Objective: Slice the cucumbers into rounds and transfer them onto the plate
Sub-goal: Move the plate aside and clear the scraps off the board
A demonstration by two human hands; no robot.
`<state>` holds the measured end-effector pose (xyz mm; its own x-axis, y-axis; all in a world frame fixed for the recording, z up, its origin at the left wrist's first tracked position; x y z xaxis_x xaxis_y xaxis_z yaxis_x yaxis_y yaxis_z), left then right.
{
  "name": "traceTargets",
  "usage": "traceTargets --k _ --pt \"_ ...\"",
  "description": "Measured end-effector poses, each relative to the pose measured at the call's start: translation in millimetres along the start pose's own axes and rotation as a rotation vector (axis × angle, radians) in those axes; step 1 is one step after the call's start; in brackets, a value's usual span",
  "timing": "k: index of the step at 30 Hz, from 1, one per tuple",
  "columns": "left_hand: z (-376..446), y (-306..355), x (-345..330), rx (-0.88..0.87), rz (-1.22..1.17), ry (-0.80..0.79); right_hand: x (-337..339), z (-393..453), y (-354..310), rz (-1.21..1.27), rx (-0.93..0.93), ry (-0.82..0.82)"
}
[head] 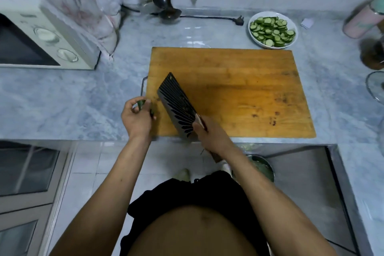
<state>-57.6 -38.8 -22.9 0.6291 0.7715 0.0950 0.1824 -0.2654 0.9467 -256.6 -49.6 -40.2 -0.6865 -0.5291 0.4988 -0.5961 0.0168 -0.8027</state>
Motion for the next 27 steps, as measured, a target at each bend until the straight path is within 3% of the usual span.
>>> traceTargets --k 8,16,23,27 --pt "-4 -10 -28 -0.084 0.170 -0.132 70 -20 32 -0.021 -0.155 0.296" --pt "-18 -19 -62 -0.056 0.162 -0.218 39 -26 23 -0.004 -0.029 0.149" --pt "-25 -21 -89 -0.060 0.164 -0.300 89 -40 60 0.055 -0.188 0.311" --pt "-30 -34 -106 -0.068 0.184 -0.344 106 -42 72 0.171 -0.217 0.248"
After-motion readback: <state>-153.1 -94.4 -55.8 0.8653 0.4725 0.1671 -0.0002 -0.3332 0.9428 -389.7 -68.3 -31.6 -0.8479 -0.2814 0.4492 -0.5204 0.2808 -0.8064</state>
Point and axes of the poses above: each hand's wrist, its own z-axis towards the middle knuckle, its own x-axis out of the back of the hand, y = z × x, the point moved 1 cm from there along z, towards the middle knuckle, and after that the axes turned 1 degree about -z, right-handed, at the moved point
